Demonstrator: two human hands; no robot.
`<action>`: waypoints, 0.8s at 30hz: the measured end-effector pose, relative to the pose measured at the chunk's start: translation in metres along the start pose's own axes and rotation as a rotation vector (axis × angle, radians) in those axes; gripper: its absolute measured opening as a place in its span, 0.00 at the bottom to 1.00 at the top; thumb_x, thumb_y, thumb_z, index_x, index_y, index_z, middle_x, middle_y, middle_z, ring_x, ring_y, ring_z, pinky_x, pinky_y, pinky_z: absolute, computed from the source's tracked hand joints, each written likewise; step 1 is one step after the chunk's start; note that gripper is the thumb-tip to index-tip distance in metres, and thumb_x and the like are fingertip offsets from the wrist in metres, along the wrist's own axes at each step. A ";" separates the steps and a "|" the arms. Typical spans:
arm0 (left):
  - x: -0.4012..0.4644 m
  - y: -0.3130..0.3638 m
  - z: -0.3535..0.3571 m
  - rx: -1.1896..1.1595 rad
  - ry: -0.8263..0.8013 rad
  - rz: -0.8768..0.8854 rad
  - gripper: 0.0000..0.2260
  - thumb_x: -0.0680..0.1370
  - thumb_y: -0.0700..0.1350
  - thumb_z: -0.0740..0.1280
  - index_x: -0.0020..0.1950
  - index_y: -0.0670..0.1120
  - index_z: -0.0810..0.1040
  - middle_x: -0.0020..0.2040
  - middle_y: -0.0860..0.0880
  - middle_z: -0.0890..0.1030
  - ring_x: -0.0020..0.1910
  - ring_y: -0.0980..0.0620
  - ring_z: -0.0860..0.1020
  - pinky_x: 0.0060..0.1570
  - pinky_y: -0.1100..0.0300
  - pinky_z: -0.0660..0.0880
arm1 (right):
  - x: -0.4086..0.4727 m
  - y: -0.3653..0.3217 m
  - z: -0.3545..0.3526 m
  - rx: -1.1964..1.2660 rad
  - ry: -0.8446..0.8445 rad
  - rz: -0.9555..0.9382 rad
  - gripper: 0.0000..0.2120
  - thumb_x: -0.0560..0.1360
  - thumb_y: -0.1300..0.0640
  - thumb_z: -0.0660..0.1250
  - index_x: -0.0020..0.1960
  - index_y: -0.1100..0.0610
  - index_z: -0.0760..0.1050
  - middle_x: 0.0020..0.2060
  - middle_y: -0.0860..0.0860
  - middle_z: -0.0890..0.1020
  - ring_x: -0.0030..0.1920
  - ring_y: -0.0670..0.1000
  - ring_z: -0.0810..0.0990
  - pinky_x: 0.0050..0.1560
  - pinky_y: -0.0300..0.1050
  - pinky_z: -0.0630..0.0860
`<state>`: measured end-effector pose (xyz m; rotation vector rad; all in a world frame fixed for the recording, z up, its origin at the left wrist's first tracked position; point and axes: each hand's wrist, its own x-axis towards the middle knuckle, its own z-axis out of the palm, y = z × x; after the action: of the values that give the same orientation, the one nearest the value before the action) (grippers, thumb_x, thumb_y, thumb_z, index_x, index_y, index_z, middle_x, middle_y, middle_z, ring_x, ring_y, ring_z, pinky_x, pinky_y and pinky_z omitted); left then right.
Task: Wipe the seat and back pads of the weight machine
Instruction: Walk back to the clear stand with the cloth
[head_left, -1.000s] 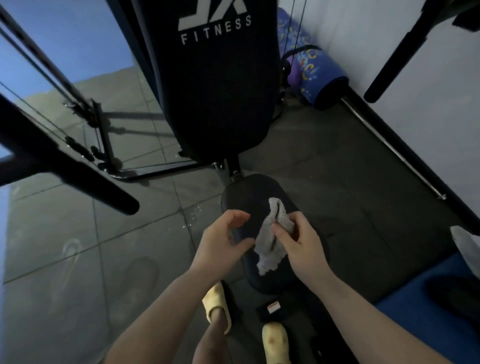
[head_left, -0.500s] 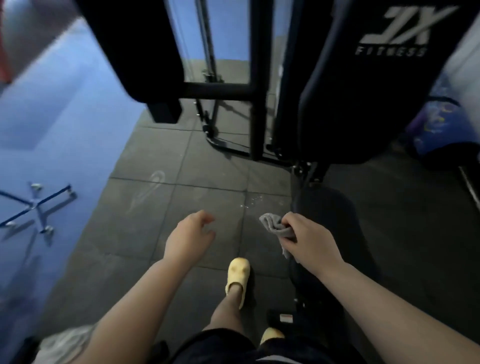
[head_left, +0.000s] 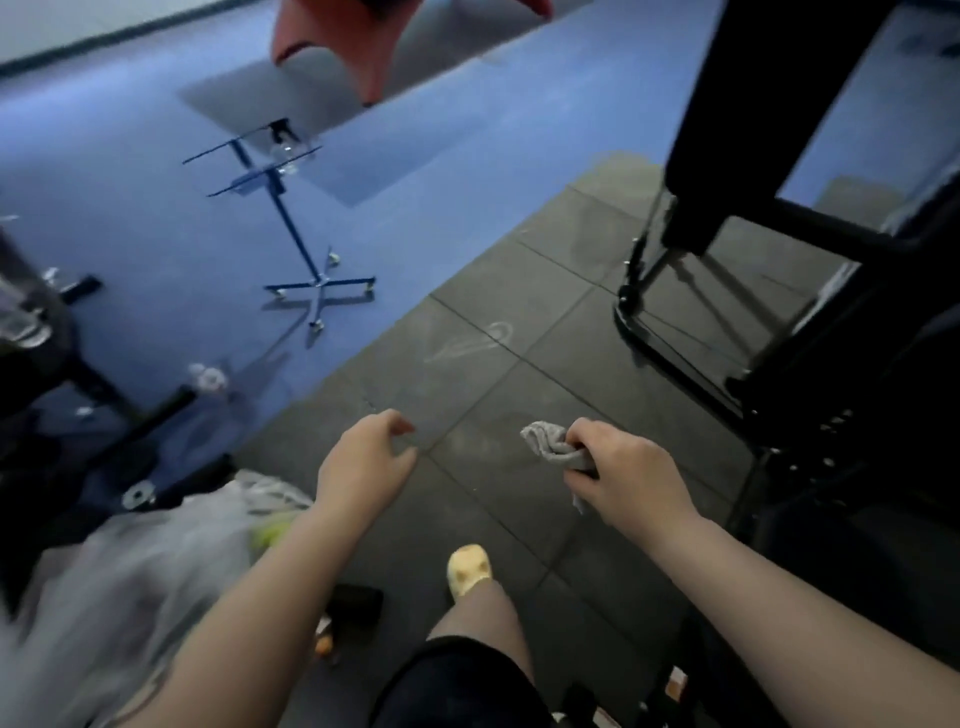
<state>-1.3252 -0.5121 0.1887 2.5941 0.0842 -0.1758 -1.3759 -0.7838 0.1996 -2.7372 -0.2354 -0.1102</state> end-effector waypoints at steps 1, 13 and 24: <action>0.002 -0.007 -0.007 -0.005 0.010 -0.020 0.11 0.72 0.47 0.69 0.55 0.51 0.79 0.55 0.51 0.81 0.55 0.49 0.78 0.52 0.53 0.75 | 0.008 -0.009 0.002 0.002 -0.014 -0.016 0.09 0.68 0.57 0.71 0.45 0.53 0.74 0.39 0.47 0.81 0.36 0.54 0.80 0.33 0.47 0.74; 0.106 -0.116 -0.100 -0.113 0.127 -0.190 0.10 0.74 0.47 0.68 0.55 0.52 0.78 0.56 0.53 0.80 0.57 0.51 0.77 0.54 0.54 0.75 | 0.207 -0.134 0.065 0.065 -0.176 -0.175 0.06 0.73 0.54 0.67 0.48 0.53 0.72 0.43 0.47 0.81 0.41 0.54 0.79 0.36 0.46 0.70; 0.240 -0.191 -0.212 -0.131 0.249 -0.291 0.09 0.73 0.46 0.68 0.53 0.52 0.78 0.54 0.53 0.80 0.53 0.52 0.78 0.51 0.53 0.76 | 0.396 -0.219 0.079 0.143 -0.157 -0.241 0.05 0.74 0.52 0.68 0.47 0.49 0.72 0.36 0.44 0.81 0.37 0.50 0.78 0.37 0.45 0.72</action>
<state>-1.0826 -0.2334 0.2377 2.4495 0.5456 0.0488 -1.0224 -0.4949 0.2519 -2.5673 -0.5933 0.0554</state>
